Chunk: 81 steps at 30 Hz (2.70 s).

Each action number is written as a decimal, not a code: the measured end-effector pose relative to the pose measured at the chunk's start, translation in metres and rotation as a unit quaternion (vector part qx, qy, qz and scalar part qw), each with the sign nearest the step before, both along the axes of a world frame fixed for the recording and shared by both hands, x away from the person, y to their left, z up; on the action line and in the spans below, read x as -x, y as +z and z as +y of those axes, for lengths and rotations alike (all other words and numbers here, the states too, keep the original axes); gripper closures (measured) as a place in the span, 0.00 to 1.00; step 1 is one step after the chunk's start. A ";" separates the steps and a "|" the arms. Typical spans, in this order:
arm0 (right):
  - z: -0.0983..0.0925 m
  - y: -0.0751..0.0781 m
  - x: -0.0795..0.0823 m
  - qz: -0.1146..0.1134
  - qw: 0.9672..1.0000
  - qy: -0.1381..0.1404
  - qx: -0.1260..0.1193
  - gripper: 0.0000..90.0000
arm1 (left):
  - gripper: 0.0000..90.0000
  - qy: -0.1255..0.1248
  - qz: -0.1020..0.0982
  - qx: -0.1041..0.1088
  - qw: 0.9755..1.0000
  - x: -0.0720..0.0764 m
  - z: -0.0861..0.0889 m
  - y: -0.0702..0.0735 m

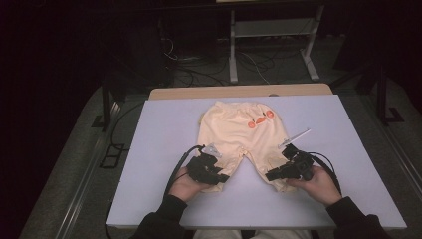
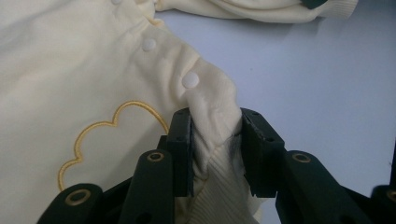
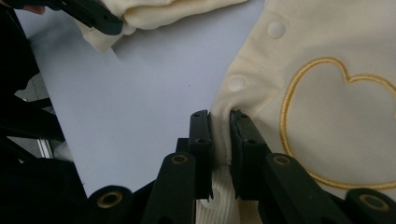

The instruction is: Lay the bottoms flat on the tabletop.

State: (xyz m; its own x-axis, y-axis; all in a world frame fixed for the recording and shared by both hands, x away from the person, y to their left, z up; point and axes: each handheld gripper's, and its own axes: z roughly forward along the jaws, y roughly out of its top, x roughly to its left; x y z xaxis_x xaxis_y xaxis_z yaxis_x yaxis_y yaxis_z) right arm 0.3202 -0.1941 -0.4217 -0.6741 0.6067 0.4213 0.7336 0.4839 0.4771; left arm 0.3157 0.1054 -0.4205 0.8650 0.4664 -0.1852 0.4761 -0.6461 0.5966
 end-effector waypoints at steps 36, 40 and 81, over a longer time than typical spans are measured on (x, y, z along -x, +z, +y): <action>-0.015 0.014 0.013 -0.128 0.991 -0.041 -0.020 0.00 | 0.00 0.043 -0.020 0.089 0.995 -0.001 0.024 0.005; -0.024 0.021 0.014 -0.147 0.987 -0.059 -0.026 0.00 | 0.00 0.062 -0.030 0.111 0.991 -0.002 0.036 0.009; -0.088 -0.008 0.049 -0.200 0.970 -0.124 -0.054 0.00 | 0.00 0.120 -0.106 0.170 0.972 0.032 0.115 -0.002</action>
State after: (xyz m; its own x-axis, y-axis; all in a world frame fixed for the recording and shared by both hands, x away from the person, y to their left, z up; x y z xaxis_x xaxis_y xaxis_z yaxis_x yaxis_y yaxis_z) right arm 0.2717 -0.2816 -0.4300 -0.6359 0.7379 0.2261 0.5668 0.2476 0.7858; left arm 0.2837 0.2208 -0.4227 0.7745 0.6021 -0.1941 0.4322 -0.2794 0.8574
